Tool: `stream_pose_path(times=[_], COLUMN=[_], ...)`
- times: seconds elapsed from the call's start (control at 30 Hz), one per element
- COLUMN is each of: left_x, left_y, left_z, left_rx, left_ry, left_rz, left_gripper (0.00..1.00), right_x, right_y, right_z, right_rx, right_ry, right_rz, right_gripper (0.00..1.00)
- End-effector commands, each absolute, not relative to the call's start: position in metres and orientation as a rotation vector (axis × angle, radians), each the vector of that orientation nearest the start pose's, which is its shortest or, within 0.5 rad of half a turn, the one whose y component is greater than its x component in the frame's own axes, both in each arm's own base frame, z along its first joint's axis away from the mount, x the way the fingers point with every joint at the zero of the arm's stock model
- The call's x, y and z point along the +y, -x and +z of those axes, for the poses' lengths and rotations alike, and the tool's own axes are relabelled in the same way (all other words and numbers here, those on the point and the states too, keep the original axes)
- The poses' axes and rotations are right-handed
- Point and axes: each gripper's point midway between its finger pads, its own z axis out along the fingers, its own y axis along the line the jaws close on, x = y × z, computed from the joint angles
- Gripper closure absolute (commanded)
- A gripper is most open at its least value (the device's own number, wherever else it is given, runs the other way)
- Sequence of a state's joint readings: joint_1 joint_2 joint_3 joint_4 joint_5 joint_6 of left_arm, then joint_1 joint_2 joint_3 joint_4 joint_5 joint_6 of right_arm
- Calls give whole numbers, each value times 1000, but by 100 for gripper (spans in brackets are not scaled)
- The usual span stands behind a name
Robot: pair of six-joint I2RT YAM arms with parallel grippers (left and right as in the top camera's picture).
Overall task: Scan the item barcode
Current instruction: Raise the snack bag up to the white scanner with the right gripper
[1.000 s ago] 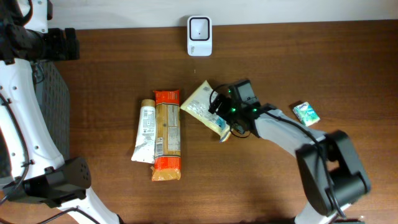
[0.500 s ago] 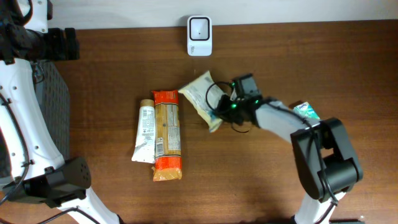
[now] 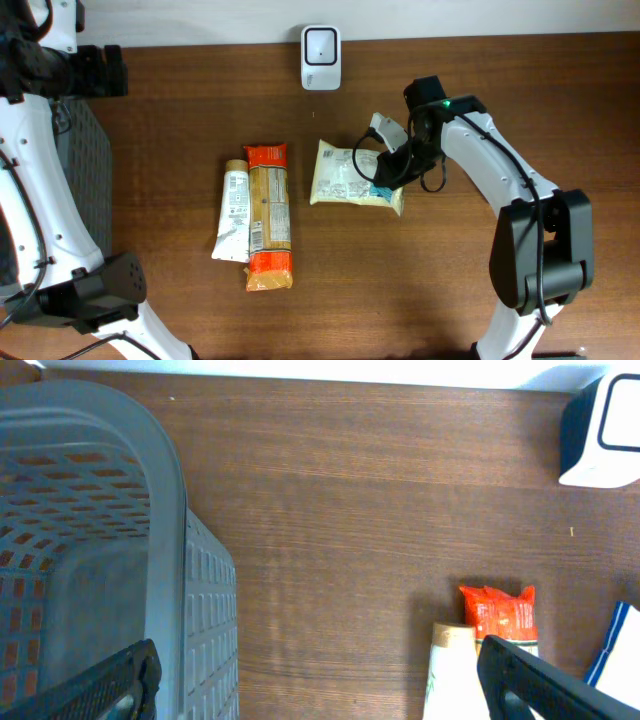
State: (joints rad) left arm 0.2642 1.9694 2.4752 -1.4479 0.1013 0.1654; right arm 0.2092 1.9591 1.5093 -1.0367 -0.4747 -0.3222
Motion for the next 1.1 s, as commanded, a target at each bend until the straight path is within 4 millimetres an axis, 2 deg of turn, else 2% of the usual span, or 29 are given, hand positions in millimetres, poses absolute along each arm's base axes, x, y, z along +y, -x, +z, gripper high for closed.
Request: stream_pose_path(times=[0.0,0.03,0.13,0.23,0.27,0.37,0.47,0.5,0.63,0.7,0.77,0.83,0.9,1.0,1.03,1.07], left_x=[100,100,100,100,100,100,100,100,100,100,100,100,100,100,100,100], left_y=[-441,-441,-441,-441,-441,-441,-441,-441,-441,-441,-441,-441,-441,-441,-441,-441], left_z=[332,332,332,332,332,332,332,332,332,332,332,332,332,332,332,332], left_rx=[2497,2497,2497,2497,2497,2497,2497,2497,2497,2497,2497,2497,2497,2497,2497,2497], left_ry=[59,59,59,59,59,59,59,59,59,59,59,59,59,59,59,59], left_rz=[49,49,49,49,49,49,49,49,49,49,49,49,49,49,49,49], left_gripper=[1,1,1,1,1,1,1,1,1,1,1,1,1,1,1,1], right_x=[166,170,191,205,209,207,186,172,134,126,121,111,103,106,109,111], right_y=[-371,-372,-378,-371,-364,-348,-351,-354,-366,-371,-385,-424,-461,-499,-514,-519], right_z=[114,126,202,253,269,300,313,314,313,311,303,289,284,298,311,318], right_rx=[2715,2681,2447,2260,2197,2069,2056,2047,2099,2109,2168,2303,2355,2262,2183,2137], right_ry=[970,1002,1133,1217,1249,1323,1263,1238,1129,1118,1089,934,793,770,779,809], right_rz=[720,744,859,966,1010,1057,1058,1057,1011,977,877,635,351,-78,-327,-468], right_gripper=[96,96,96,96,96,96,96,96,96,96,96,96,96,96,96,96])
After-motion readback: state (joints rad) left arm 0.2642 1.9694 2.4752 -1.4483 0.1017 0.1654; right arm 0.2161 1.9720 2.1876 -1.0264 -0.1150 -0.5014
